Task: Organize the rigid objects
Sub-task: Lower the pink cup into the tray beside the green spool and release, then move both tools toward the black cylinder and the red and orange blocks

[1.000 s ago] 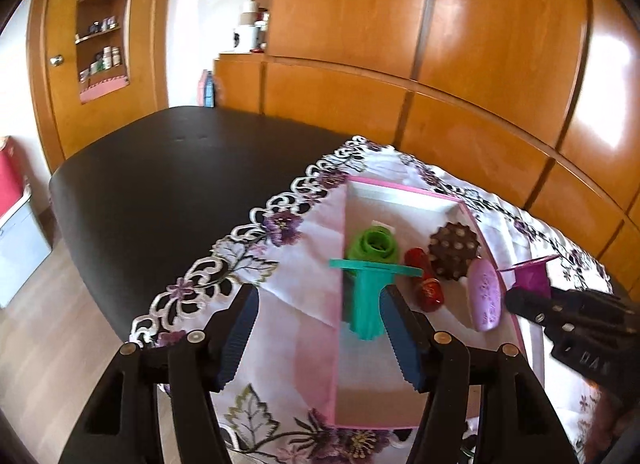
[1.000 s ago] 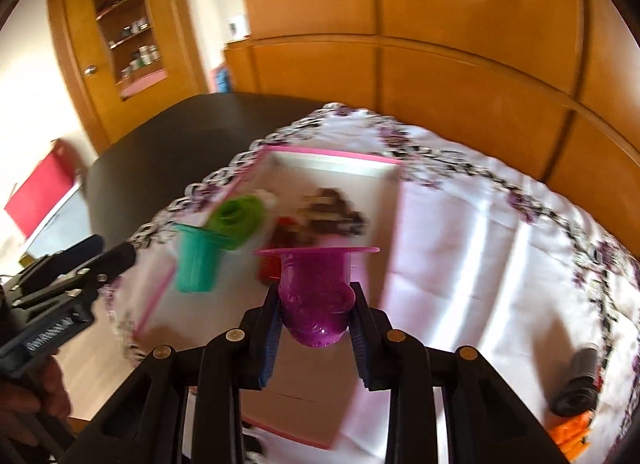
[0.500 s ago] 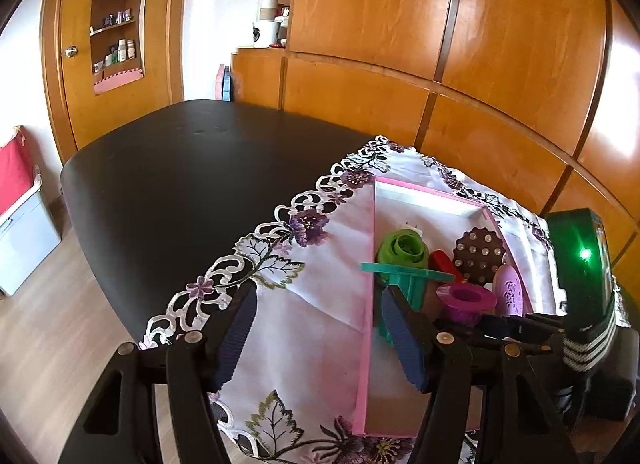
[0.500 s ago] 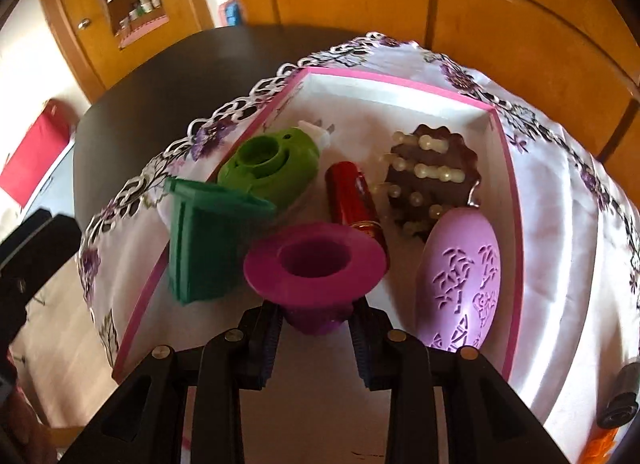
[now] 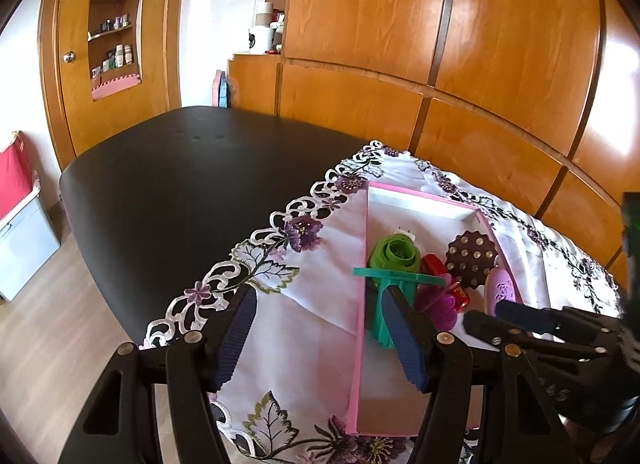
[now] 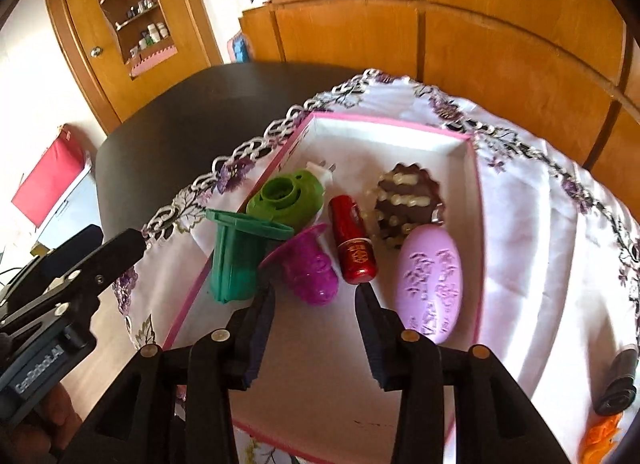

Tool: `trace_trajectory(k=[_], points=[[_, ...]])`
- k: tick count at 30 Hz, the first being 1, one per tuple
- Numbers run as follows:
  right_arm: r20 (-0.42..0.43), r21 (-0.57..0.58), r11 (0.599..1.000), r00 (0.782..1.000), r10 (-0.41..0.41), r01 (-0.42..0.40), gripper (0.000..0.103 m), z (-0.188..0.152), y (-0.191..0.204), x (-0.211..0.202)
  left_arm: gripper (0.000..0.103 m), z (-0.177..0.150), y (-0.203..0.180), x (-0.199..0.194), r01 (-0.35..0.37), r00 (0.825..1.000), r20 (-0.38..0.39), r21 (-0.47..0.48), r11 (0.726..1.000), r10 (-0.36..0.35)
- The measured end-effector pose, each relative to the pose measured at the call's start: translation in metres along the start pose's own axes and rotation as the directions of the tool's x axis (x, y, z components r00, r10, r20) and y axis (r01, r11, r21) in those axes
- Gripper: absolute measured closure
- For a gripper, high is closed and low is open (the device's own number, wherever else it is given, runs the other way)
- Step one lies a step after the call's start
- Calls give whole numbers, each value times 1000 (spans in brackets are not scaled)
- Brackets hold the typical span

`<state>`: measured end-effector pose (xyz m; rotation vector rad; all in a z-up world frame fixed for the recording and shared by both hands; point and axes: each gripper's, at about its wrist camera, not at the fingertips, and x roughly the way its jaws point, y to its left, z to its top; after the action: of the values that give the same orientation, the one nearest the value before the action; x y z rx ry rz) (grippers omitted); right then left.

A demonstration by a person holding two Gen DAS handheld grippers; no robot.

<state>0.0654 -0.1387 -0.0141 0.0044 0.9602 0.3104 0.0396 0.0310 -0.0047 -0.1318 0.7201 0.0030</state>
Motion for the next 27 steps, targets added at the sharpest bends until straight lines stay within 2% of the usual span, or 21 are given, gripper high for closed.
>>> trace_trajectory(k=[8,16,22,27], points=[[96,55,997,994,-54,49,62,-2,-35,-48,37,0,-13,-11,21,999,23,44,999,-22],[133,177,972,975,-180,155,62,-15,-106,-91,37,-3,-38,-19,57,998,27,125,991,-61],[126,289,922,945,-303,258,62,-35,-169,-124,37,-4,-66,-27,86,994,41,219,972,-97],[107,390,855,905,-411,342,62,-57,-223,-153,37,-4,-94,-32,114,990,42,295,949,-132]])
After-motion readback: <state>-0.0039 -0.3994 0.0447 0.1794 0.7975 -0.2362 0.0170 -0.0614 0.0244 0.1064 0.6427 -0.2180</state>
